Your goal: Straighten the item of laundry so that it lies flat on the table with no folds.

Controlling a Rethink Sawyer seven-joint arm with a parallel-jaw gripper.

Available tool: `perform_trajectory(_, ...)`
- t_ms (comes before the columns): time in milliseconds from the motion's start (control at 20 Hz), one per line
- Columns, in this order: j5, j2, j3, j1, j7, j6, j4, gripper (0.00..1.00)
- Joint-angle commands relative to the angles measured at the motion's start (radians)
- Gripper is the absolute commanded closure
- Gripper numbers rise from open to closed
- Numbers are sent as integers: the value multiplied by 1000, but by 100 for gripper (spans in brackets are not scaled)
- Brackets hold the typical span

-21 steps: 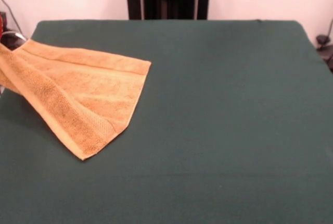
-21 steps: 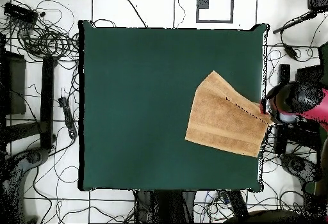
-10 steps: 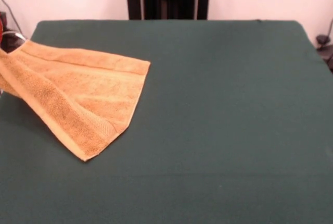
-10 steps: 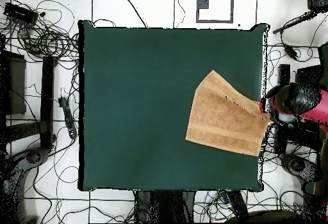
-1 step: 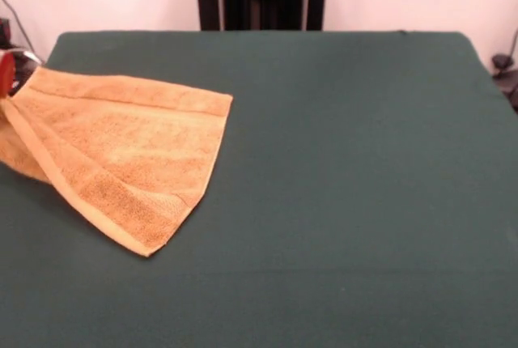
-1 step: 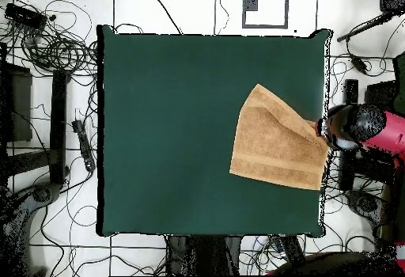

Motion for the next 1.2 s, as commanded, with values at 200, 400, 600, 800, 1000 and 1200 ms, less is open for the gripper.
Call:
perform_trajectory(200, -10, 109, 198, 22, -193, -128, 112, 100)
perform_trajectory(400, -20, 120, 206, 24, -186, -147, 113, 100)
perform_trajectory(600, -36, 120, 217, 18, -216, -161, 121, 100)
perform_trajectory(800, -46, 118, 227, 13, -233, -165, 126, 100)
perform_trajectory(1000, -54, 118, 235, 8, -245, -171, 128, 100)
perform_trajectory(1200, -57, 115, 234, 8, -216, -170, 127, 100)
